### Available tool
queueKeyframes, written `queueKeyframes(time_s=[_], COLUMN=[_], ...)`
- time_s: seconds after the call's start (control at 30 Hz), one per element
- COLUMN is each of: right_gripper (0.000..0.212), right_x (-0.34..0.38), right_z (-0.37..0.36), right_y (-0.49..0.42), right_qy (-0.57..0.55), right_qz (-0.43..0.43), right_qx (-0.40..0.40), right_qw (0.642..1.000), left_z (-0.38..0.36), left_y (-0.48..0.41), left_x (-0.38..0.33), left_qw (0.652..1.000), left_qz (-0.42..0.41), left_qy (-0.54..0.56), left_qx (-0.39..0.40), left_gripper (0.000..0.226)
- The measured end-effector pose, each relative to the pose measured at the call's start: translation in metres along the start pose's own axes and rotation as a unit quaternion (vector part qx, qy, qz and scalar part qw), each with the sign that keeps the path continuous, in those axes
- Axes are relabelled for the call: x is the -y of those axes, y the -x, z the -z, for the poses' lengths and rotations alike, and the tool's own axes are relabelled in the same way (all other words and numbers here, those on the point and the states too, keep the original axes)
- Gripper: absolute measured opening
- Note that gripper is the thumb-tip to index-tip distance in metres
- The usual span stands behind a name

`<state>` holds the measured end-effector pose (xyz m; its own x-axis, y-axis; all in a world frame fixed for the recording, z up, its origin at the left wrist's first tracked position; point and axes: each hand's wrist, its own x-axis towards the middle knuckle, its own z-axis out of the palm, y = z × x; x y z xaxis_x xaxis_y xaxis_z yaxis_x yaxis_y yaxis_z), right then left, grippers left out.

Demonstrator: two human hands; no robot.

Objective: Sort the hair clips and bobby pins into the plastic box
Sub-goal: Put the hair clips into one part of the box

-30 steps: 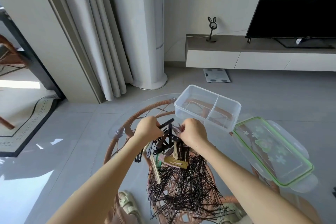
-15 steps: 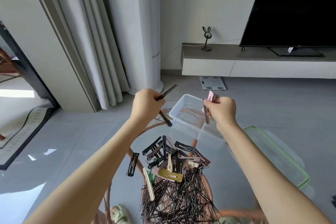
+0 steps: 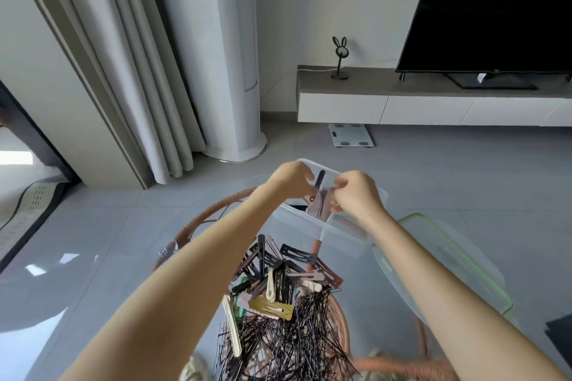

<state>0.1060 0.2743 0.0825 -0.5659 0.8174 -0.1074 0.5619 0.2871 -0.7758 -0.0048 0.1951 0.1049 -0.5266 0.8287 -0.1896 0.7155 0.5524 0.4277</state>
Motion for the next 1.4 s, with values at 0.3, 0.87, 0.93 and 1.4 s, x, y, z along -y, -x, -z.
queueKeyframes(time_s=[0.3,0.87,0.93,1.4], right_gripper=[0.032,0.019,0.013,0.011], right_x=[-0.027,-0.017,-0.016,0.014], right_z=[0.001,-0.054,-0.051,0.005], right_y=[0.112,0.111,0.113,0.098], right_qy=[0.327,0.147,0.141,0.015], right_qz=[0.096,0.115,0.130,0.207], right_qx=[0.150,0.108,0.087,-0.057], right_qw=[0.928,0.976,0.978,0.977], left_z=[-0.006,-0.045,-0.041,0.023], left_y=[0.099,0.130,0.134,0.143], left_x=[0.086,0.085,0.084,0.058], left_qw=[0.988,0.986,0.984,0.976], left_qz=[0.114,0.149,0.150,0.086], left_qy=[-0.102,0.069,0.092,0.110], left_qx=[0.015,-0.025,-0.039,-0.168], left_gripper=[0.048,0.046,0.042,0.021])
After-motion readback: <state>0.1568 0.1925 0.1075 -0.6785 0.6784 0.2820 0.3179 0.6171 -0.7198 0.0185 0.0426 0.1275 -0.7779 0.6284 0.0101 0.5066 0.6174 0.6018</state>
